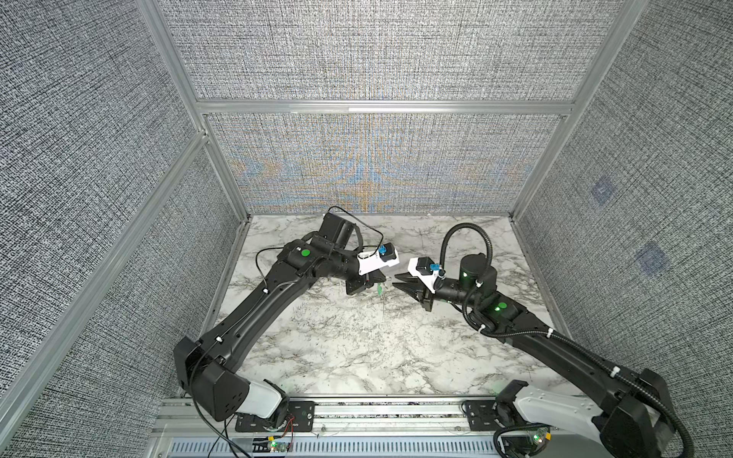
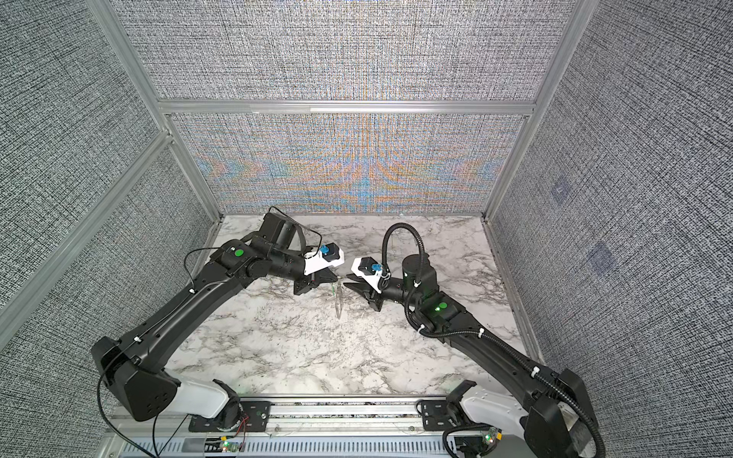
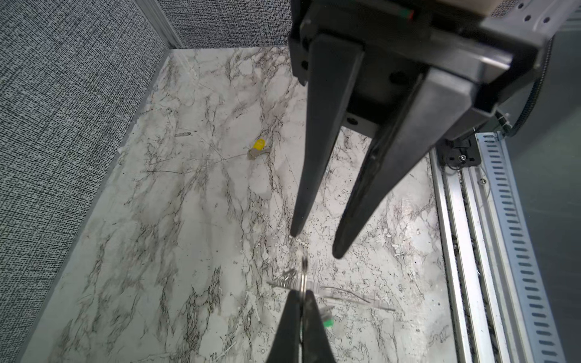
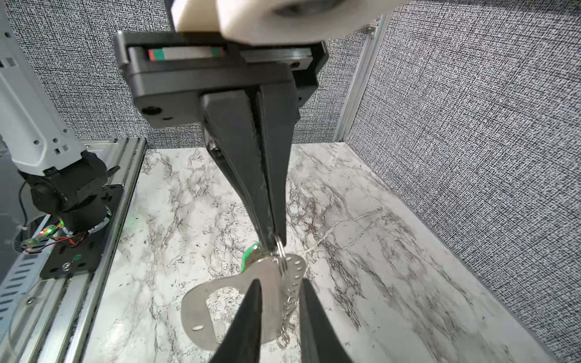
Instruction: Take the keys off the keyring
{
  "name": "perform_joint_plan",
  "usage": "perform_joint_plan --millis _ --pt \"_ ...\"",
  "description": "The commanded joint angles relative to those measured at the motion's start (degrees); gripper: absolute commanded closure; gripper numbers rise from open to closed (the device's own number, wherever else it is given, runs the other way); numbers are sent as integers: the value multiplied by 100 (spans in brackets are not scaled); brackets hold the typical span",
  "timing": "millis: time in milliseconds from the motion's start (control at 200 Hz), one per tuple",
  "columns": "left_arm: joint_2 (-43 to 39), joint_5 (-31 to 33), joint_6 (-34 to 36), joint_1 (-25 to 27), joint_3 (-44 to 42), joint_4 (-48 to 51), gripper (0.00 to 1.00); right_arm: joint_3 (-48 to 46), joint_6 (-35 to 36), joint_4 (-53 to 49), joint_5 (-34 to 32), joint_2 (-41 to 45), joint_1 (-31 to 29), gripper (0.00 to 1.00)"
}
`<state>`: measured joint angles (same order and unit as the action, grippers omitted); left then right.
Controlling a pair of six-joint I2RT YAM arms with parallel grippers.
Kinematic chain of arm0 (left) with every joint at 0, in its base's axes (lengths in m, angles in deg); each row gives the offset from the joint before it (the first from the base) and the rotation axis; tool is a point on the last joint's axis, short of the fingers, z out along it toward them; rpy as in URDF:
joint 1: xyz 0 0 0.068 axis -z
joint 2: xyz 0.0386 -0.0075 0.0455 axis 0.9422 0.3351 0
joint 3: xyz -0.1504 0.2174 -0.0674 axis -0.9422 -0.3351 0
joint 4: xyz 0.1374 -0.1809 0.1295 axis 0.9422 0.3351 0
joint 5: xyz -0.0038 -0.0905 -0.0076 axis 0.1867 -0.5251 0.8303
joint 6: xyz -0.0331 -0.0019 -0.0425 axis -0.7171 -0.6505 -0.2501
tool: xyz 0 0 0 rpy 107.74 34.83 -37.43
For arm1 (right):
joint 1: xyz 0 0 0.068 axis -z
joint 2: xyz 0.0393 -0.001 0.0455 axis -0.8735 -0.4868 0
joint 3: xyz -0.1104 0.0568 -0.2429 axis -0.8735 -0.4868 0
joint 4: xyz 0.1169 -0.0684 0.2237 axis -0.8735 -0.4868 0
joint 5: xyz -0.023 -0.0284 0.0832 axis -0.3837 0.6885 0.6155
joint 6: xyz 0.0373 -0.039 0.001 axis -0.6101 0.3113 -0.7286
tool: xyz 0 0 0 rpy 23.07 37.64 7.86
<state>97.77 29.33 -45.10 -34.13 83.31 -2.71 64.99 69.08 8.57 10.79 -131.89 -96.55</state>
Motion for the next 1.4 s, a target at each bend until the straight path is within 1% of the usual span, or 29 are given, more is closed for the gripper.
perform_joint_plan --millis 0,120,325,480,610,690,815,885,946,971,1016,1051,1136,1241,1396 --pt "20 -10 161 18 49 154 100 50 -233 197 172 -73 -7 77" --pt "25 -10 170 44 25 140 100 -6 -318 439 127 -132 -3 80" --pt "-18 -43 179 62 -22 116 100 19 -477 703 223 -295 -9 82" --pt "-49 -54 169 66 -57 89 100 63 -486 664 291 -382 -14 84" --pt "-58 -88 189 62 -74 93 100 79 -471 668 300 -400 -13 88" --pt "-46 -88 202 62 -83 101 100 69 -487 717 309 -397 -10 93" --pt "-44 -98 202 59 -101 93 100 55 -500 769 317 -378 -16 94" --pt "-40 -98 196 62 -93 84 100 54 -491 755 335 -399 -10 98" --pt "-45 -90 194 60 -92 68 100 55 -495 742 344 -411 -16 100" --pt "-47 -74 175 62 -100 48 95 50 -496 746 344 -405 -14 100" --pt "-64 -13 123 61 -118 -6 80 34 -506 785 344 -396 -9 100" --pt "-100 87 56 62 -163 -94 71 20 -534 832 331 -394 -9 100" --pt "-296 284 -62 30 -356 -408 61 -26 -599 951 309 -377 -9 100" --pt "-692 473 -313 -17 -806 -1087 53 -77 -614 1016 287 -352 -10 100" --pt "-1242 507 -850 -43 -1613 -2152 50 -85 -616 1033 287 -343 -9 100"
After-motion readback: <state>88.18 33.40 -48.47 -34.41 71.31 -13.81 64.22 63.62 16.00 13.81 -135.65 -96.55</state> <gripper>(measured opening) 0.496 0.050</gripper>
